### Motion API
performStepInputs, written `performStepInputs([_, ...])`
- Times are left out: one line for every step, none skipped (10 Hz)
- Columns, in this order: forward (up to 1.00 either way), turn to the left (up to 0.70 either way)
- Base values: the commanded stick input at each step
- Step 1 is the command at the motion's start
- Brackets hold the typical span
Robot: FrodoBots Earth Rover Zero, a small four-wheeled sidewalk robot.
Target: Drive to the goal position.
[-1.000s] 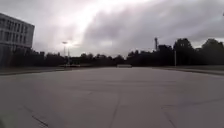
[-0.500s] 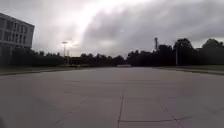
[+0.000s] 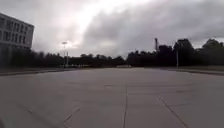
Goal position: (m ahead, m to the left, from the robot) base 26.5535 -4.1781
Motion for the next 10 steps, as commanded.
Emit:
performStepInputs([0.70,0.00])
performStepInputs([0.70,0.00])
performStepInputs([0.70,0.00])
performStepInputs([0.70,0.00])
performStepInputs([0.70,0.00])
performStepInputs([0.70,0.00])
performStepInputs([0.70,0.00])
performStepInputs([0.70,0.00])
performStepInputs([0.70,0.00])
performStepInputs([0.70,0.00])
